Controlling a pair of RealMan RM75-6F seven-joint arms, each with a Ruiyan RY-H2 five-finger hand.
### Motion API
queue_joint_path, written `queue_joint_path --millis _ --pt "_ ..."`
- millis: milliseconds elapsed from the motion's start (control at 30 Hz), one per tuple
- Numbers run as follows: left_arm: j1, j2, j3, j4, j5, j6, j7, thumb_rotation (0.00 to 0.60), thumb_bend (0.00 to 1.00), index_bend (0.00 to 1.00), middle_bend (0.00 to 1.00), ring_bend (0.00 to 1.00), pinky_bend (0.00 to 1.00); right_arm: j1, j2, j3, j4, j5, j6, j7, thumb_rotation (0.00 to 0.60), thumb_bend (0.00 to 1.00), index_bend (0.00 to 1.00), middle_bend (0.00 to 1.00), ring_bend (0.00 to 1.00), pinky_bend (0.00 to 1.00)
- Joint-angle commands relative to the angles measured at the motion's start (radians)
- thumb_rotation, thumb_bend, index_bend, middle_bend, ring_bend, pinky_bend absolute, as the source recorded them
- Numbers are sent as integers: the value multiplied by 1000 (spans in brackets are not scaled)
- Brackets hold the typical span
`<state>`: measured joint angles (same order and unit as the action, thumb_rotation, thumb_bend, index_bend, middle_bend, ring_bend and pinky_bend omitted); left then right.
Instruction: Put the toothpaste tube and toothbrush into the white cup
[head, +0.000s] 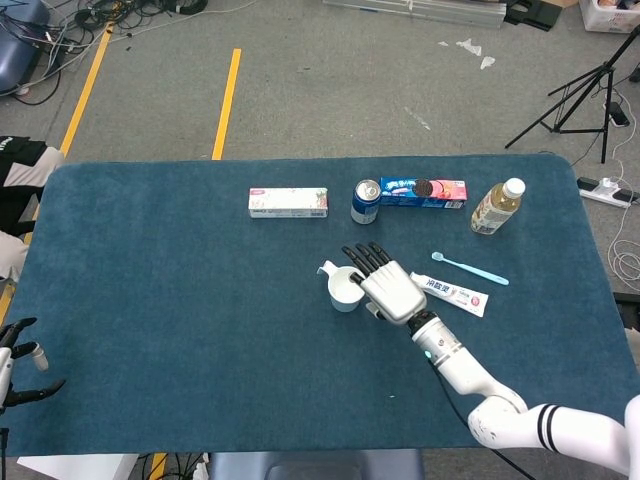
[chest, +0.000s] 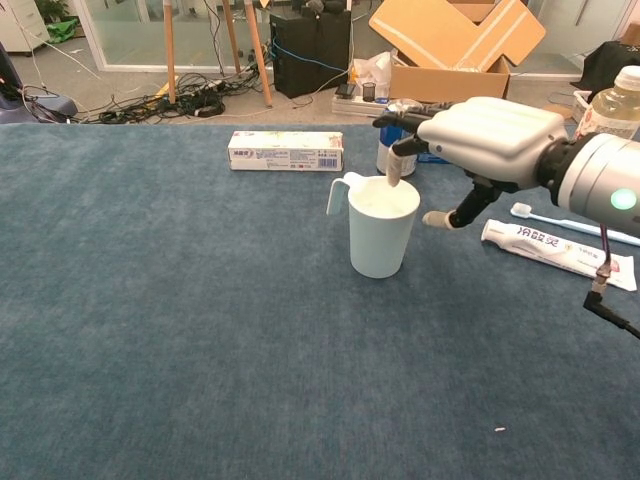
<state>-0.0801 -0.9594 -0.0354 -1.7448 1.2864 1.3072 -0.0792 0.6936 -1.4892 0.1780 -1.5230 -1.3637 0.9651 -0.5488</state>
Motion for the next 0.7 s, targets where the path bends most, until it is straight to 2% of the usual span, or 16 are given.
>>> queue_joint_path --millis 33,300,700 --pt "0 0 -1 1 -1 -1 -2 600 0 618 152 115 128 11 -16 -3 17 13 -8 -1 600 210 379 0 0 112" --pt "1 3 -3 2 -4 -2 -10 600 0 619 152 115 129 34 -60 -14 64 31 -19 1 600 218 407 0 0 112" --pt "3 8 -5 4 -4 -2 -23 600 0 619 152 115 131 49 -91 -32 106 35 -14 13 600 303 469 0 0 112"
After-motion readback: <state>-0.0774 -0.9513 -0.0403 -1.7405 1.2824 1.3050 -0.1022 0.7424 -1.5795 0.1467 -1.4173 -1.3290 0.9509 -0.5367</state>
